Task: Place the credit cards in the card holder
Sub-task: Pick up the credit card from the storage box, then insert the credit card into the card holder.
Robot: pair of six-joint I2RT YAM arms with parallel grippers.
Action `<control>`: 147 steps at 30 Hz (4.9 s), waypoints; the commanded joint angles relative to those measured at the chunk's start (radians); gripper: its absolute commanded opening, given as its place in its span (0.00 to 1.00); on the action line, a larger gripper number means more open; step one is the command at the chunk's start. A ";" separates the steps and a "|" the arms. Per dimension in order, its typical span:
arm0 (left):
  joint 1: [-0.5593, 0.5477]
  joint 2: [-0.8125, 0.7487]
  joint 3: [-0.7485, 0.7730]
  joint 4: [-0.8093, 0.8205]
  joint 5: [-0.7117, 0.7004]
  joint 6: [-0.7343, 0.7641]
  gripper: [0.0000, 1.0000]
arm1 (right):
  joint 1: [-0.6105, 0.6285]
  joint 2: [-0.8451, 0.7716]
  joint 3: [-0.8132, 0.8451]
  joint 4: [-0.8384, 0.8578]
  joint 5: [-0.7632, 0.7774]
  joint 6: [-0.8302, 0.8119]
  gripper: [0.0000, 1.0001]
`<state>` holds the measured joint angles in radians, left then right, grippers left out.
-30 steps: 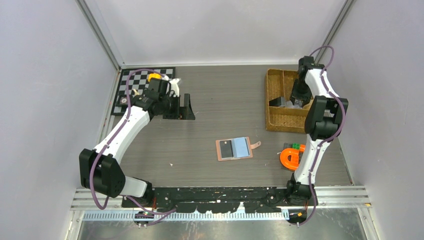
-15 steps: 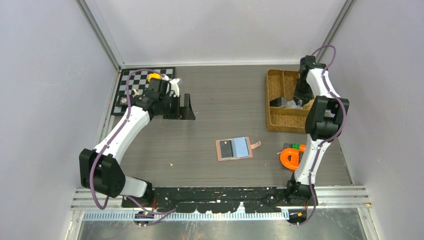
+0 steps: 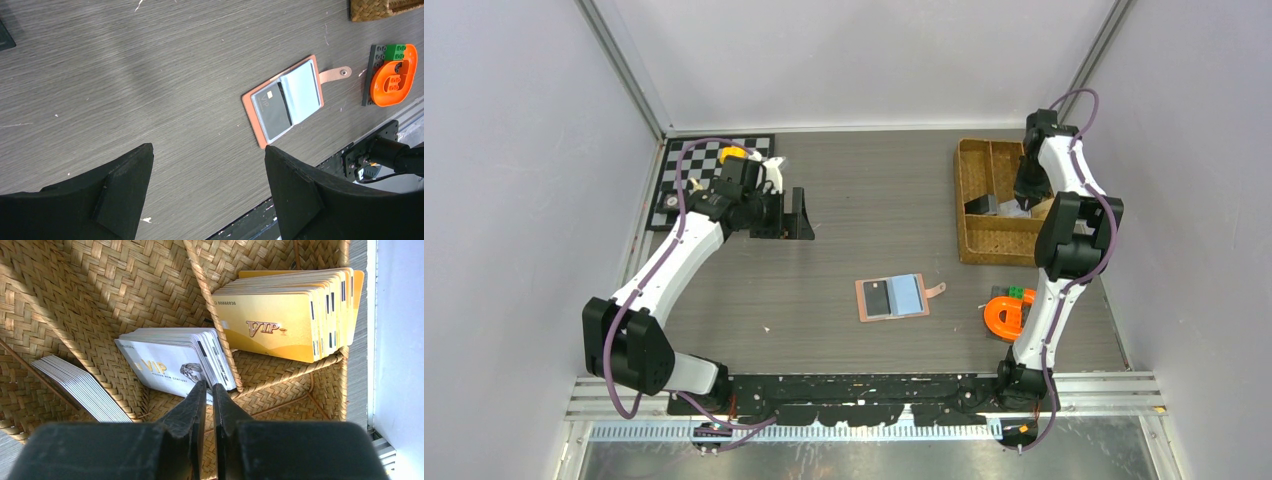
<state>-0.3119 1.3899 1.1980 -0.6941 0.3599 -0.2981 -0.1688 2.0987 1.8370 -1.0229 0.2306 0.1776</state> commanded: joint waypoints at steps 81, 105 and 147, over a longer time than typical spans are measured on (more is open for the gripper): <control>0.008 0.000 -0.005 -0.004 0.028 0.015 0.84 | 0.125 -0.047 -0.003 0.040 -0.143 -0.058 0.01; -0.065 -0.144 -0.075 0.148 0.267 0.108 0.80 | 0.340 -0.548 -0.046 -0.050 -0.480 -0.035 0.00; -0.316 -0.144 -0.197 0.425 0.634 -0.075 0.00 | 0.722 -0.735 -0.355 0.043 -0.899 -0.039 0.64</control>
<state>-0.6224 1.2606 1.0225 -0.3031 1.0966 -0.3408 0.5743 1.4612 1.5082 -1.0981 -0.8692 -0.0078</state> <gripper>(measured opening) 0.010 0.543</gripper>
